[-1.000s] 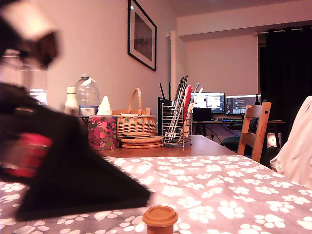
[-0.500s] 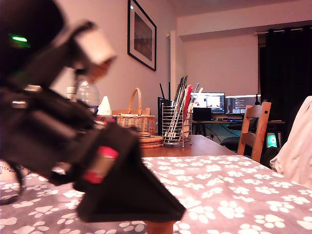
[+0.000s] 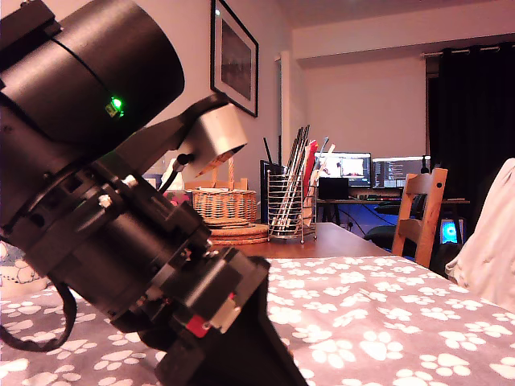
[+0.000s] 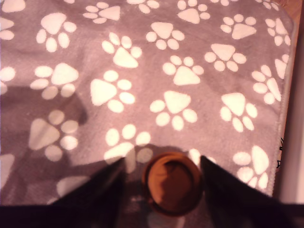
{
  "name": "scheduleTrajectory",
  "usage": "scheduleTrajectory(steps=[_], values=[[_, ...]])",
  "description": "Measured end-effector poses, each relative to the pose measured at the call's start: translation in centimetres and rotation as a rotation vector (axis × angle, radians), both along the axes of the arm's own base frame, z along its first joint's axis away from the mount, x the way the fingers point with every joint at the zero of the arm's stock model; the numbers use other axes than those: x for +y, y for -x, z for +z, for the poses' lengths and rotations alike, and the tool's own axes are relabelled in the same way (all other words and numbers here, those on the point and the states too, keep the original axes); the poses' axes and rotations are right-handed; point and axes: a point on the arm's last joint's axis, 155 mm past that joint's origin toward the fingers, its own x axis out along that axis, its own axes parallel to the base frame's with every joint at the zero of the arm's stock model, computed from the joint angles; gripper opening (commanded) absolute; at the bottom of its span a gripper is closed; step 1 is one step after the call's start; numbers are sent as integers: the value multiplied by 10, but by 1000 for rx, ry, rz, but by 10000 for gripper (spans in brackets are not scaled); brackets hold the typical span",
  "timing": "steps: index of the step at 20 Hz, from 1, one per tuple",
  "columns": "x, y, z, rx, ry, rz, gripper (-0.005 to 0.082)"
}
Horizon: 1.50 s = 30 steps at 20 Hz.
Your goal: Pick up the coffee capsules on the table and drop them inside the coffee cup
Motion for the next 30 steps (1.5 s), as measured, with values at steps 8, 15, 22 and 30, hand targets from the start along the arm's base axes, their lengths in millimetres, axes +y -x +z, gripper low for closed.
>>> scheduleTrajectory(steps=[8, 15, 22, 30], values=[[-3, -2, 3, -10, 16, 1, 231], [-14, -11, 19, -34, 53, 4, 231], [1, -50, 67, -118, 134, 93, 231], [53, -83, 109, -204, 133, 211, 231]])
